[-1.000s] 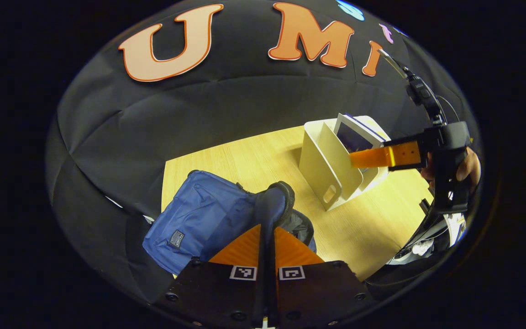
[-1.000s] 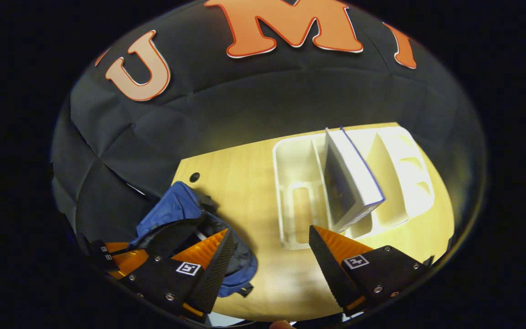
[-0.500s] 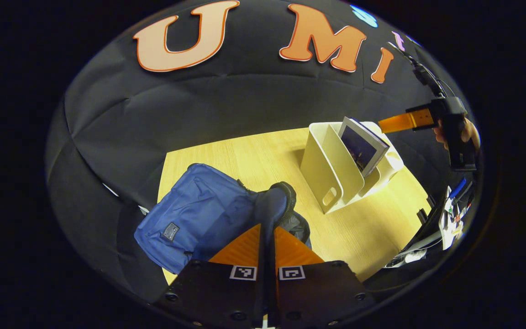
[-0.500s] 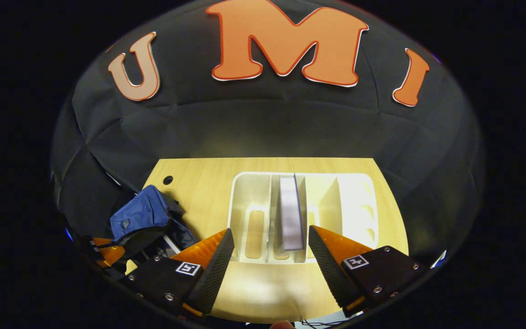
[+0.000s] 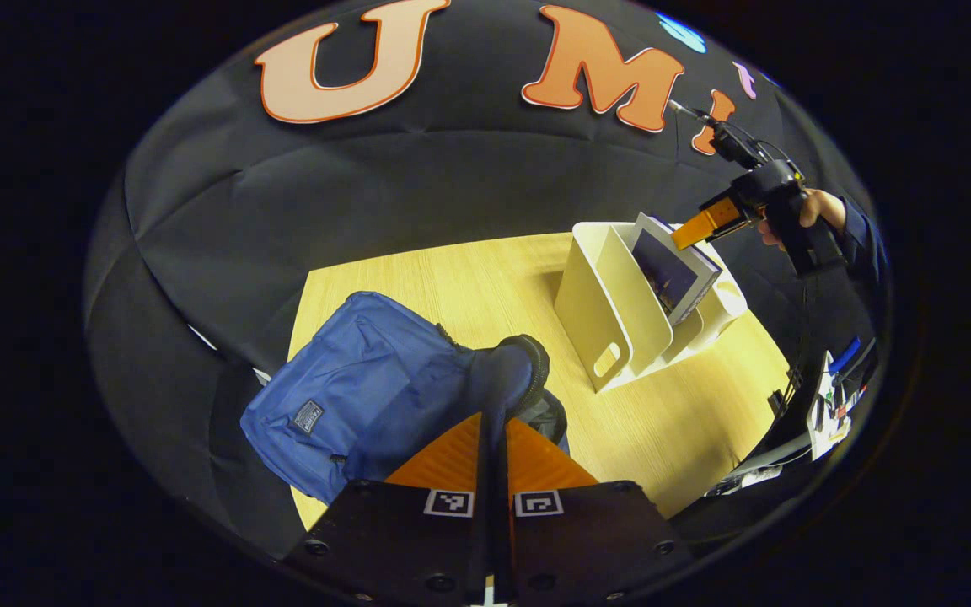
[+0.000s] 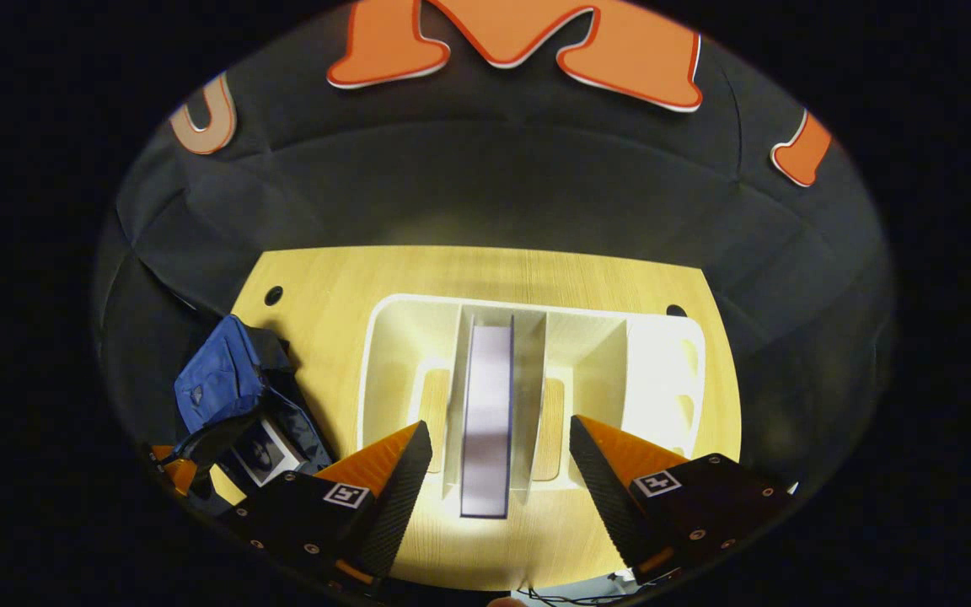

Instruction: Open the schoolbag, grab two books from the bookshelf and put them into the schoolbag.

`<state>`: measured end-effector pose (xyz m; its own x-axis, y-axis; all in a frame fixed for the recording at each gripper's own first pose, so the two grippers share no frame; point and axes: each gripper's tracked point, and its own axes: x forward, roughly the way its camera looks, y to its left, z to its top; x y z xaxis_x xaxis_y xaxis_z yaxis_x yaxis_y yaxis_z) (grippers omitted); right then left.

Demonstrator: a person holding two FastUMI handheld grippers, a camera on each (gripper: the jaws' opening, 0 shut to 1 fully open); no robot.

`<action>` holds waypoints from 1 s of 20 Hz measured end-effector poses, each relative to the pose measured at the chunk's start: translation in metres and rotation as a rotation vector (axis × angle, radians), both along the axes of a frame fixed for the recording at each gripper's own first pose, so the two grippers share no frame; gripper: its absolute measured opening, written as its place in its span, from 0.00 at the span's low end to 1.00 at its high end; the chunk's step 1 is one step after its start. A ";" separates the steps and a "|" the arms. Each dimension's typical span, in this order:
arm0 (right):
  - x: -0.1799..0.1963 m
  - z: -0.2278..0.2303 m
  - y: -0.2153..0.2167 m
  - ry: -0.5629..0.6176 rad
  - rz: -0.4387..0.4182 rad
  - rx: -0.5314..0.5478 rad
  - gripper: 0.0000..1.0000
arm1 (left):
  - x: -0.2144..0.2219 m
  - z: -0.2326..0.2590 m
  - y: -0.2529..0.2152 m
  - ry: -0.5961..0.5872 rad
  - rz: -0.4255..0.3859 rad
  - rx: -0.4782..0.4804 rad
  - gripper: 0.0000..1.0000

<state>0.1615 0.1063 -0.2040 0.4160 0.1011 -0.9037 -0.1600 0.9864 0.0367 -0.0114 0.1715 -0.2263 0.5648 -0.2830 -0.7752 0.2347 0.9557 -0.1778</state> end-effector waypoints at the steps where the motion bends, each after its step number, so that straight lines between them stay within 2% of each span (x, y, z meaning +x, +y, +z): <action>1: 0.002 -0.004 0.003 0.025 0.006 0.013 0.98 | -0.002 -0.002 0.000 0.007 0.002 -0.004 0.04; 8: 0.007 -0.023 0.007 0.160 0.028 -0.021 0.94 | -0.007 -0.009 -0.002 0.025 0.016 -0.026 0.04; 9: 0.008 -0.022 0.009 0.177 0.021 -0.009 0.77 | -0.008 -0.009 -0.003 0.026 0.018 -0.032 0.04; 10: 0.008 -0.023 0.009 0.195 0.016 -0.007 0.85 | -0.008 -0.011 -0.003 0.029 0.021 -0.037 0.04; 11: 0.009 -0.023 0.007 0.207 0.019 -0.020 0.75 | -0.008 -0.012 -0.003 0.031 0.024 -0.043 0.04; 12: 0.011 -0.024 0.004 0.218 0.021 -0.035 0.59 | -0.008 -0.014 -0.003 0.034 0.027 -0.047 0.04; 13: 0.011 -0.025 0.004 0.232 0.012 -0.040 0.49 | -0.009 -0.015 -0.004 0.037 0.028 -0.050 0.04; 14: 0.010 -0.025 0.004 0.247 -0.002 -0.037 0.52 | -0.010 -0.016 -0.004 0.037 0.028 -0.053 0.04; 15: 0.009 -0.023 0.006 0.266 -0.009 -0.035 0.37 | -0.010 -0.016 -0.004 0.039 0.028 -0.055 0.04; 18: 0.008 -0.027 0.007 0.283 -0.006 -0.046 0.32 | -0.011 -0.018 -0.005 0.041 0.029 -0.060 0.04; 19: 0.010 -0.027 0.006 0.278 -0.006 -0.049 0.22 | -0.011 -0.018 -0.005 0.040 0.029 -0.062 0.04; 20: 0.007 -0.027 0.007 0.284 -0.003 -0.050 0.31 | -0.011 -0.020 -0.005 0.043 0.027 -0.062 0.04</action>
